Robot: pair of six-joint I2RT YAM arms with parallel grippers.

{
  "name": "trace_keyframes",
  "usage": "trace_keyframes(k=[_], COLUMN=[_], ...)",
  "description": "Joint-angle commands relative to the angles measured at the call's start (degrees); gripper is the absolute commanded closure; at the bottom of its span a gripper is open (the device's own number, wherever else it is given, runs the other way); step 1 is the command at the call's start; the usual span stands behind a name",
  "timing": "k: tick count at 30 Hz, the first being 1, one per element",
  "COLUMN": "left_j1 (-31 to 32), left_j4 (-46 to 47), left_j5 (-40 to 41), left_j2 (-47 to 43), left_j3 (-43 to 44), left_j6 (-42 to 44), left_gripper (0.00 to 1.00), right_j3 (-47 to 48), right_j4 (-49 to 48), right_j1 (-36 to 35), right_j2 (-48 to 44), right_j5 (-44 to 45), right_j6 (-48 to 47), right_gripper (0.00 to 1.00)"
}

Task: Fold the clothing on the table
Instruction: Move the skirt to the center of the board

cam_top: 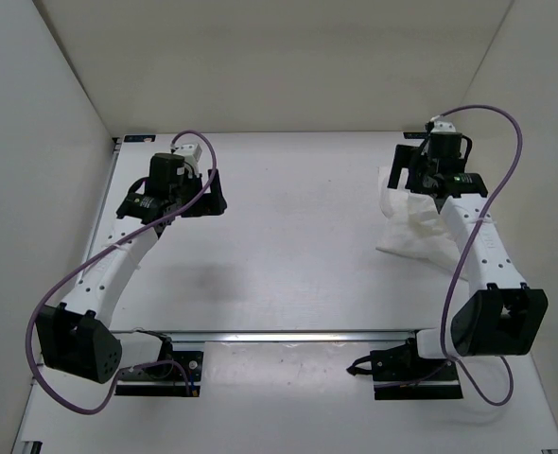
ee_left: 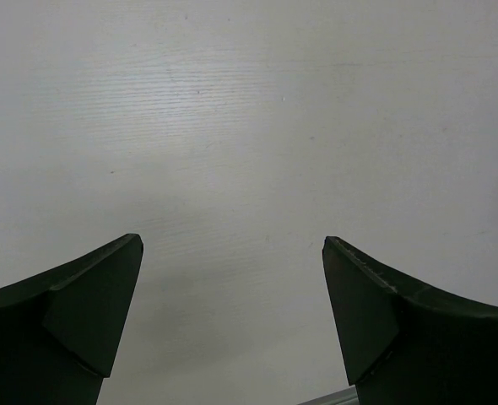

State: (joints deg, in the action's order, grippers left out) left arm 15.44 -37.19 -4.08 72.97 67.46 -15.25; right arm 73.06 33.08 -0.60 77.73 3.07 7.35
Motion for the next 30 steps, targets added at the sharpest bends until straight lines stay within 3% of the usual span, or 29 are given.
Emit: trace_keyframes(k=[1, 6, 9, 11, 14, 17, 20, 24, 27, 30], left_j1=[1.42, 5.64, 7.85, 6.54, 3.38, 3.19, 5.29, 4.61, -0.3, -3.22], left_j4=[1.41, 0.55, -3.14, -6.4, -14.02, -19.67, -17.06, -11.96, -9.13, -13.59], left_j5=[0.37, 2.4, 10.12, 14.95, 12.78, 17.15, 22.78, 21.83, 16.65, 12.7], left_j2=[-1.6, -0.38, 2.16, 5.76, 11.04, 16.4, 15.63, 12.03, 8.42, 10.86], left_j3=[1.18, 2.67, 4.25, 6.1, 11.71, 16.72, 16.04, 13.5, 11.21, 13.21], left_j6=[0.92, 3.11, 5.75, 5.32, 7.95, 7.24, 7.51, 5.85, 3.56, 5.05], left_gripper=[0.01, 0.01, 0.02, 0.02, 0.01, 0.02, 0.02, 0.01, 0.01, 0.01], right_j3=[4.45, 4.55, 3.15, 3.4, 2.71, 1.83, -0.71, -3.45, -4.15, -4.33], right_j4=[2.5, 1.64, 0.67, 1.72, 2.86, 3.74, 2.7, -0.21, -1.52, -3.63], right_j1=[0.25, 2.17, 3.23, 3.67, 3.15, 3.24, 3.94, 4.99, 6.75, 5.53], right_j2=[3.73, 5.5, 6.55, 8.22, 10.24, 13.13, 13.93, 15.34, 18.15, 21.39], right_j5=[5.62, 6.34, 6.77, 9.48, 13.27, 14.34, 13.54, 14.86, 12.14, 13.71], right_j6=[-1.11, -2.17, -2.16, -3.22, -4.45, -3.49, -2.26, -3.66, -3.31, -4.27], right_gripper=[0.03, 0.02, 0.03, 0.02, 0.01, 0.01, 0.01, 0.01, 0.16, 0.33])
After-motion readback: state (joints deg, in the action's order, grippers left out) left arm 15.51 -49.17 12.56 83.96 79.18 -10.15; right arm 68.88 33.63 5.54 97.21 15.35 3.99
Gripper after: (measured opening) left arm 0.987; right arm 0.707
